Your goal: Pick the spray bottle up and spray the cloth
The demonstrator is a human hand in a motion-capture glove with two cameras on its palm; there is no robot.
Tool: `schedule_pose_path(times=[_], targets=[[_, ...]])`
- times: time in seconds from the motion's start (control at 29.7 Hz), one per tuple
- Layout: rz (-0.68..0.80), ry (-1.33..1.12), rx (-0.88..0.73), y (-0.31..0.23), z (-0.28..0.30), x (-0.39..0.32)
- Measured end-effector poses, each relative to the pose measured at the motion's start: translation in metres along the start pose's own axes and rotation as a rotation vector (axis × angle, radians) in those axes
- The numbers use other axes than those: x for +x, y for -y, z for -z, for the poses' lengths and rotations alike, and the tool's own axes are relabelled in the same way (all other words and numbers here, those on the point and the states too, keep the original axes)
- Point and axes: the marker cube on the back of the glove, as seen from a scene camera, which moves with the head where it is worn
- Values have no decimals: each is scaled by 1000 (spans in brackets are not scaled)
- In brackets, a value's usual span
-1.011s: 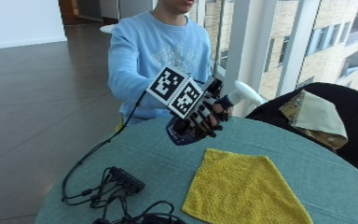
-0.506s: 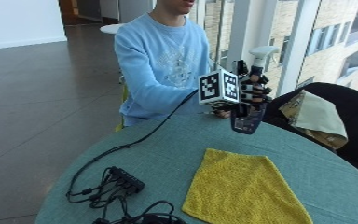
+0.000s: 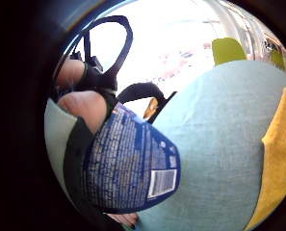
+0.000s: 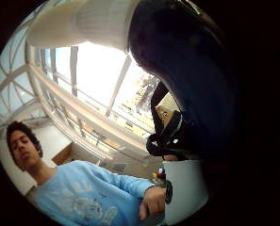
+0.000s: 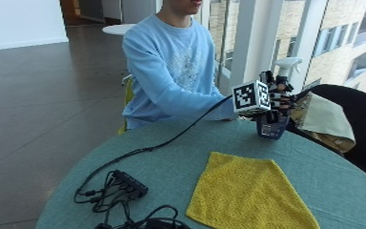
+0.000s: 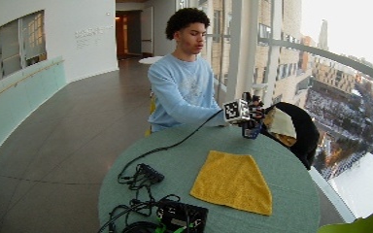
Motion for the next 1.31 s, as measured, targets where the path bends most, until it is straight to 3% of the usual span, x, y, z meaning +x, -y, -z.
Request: schedule_pose_path(times=[0.61,0.78,0.98,1.31], targets=[[-47,-39,-7,-25,10,11],[-39,-119,-8,-49,59,2],[-74,-394,-14,-101,148,-16],[-170,-740,121,-241,255,-47]])
